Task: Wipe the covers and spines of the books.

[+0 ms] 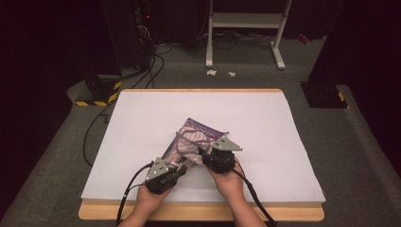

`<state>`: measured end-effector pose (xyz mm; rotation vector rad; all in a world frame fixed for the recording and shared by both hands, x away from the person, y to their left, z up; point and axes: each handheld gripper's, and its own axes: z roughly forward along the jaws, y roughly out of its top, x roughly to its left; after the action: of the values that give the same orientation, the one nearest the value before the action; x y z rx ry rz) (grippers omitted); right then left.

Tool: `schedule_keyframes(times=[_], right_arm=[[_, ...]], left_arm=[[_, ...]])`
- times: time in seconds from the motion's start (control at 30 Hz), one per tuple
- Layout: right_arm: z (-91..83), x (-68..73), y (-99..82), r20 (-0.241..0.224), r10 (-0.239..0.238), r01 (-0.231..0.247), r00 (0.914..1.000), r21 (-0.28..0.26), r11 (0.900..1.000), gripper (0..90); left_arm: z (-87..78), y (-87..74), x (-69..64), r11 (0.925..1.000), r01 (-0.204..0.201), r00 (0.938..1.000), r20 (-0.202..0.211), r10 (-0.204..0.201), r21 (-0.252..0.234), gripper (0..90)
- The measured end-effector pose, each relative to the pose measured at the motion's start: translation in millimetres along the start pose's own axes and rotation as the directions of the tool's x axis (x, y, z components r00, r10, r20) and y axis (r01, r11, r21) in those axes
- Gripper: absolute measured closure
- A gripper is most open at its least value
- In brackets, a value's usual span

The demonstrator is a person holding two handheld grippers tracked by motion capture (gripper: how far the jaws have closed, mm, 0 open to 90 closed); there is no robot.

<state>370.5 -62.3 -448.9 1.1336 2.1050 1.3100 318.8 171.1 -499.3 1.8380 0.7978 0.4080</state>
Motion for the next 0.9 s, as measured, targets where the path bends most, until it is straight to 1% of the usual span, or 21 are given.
schedule_keyframes(times=[0.17,0.2,0.33,0.47,0.63,0.67,0.83,0.9], right_arm=[[7.7,-25.7,-4.0,0.061,0.019,-0.021,0.9979,0.027,0.9994,64.8],[10.0,-32.3,-5.1,0.074,0.027,-0.029,0.9969,0.033,0.9990,64.8],[17.0,-50.6,-7.4,0.114,0.043,-0.049,0.9925,0.048,0.9976,64.5],[22.0,-62.4,-7.9,0.140,0.049,-0.058,0.9889,0.061,0.9965,64.4],[29.7,-81.5,-9.1,0.189,0.051,-0.067,0.9808,0.082,0.9943,64.3],[31.0,-85.6,-9.6,0.196,0.061,-0.079,0.9787,0.085,0.9932,64.3],[35.8,-103.2,-11.5,0.228,0.082,-0.106,0.9702,0.096,0.9897,64.3],[36.5,-106.7,-11.9,0.241,0.090,-0.116,0.9664,0.095,0.9887,64.4]], left_arm=[[-0.1,0.2,0.3,1.0000,0.003,1.0000,0.001,-0.003,0.000,83.1],[0.0,0.2,0.3,1.0000,0.003,1.0000,0.001,-0.003,0.001,83.1],[0.0,0.3,0.9,1.0000,0.006,1.0000,0.004,-0.006,0.000,83.2],[-0.2,0.3,1.3,1.0000,0.010,0.9999,0.004,-0.010,0.000,83.2],[-0.4,0.4,1.7,0.9999,0.013,0.9999,0.007,-0.013,-0.002,83.2],[-0.5,0.5,1.8,0.9999,0.014,0.9999,0.008,-0.014,-0.002,83.2],[-2.9,1.0,5.1,0.9997,0.023,0.9996,0.014,-0.023,-0.007,83.3],[-4.2,1.1,6.7,0.9996,0.027,0.9995,0.016,-0.027,-0.010,83.4]])
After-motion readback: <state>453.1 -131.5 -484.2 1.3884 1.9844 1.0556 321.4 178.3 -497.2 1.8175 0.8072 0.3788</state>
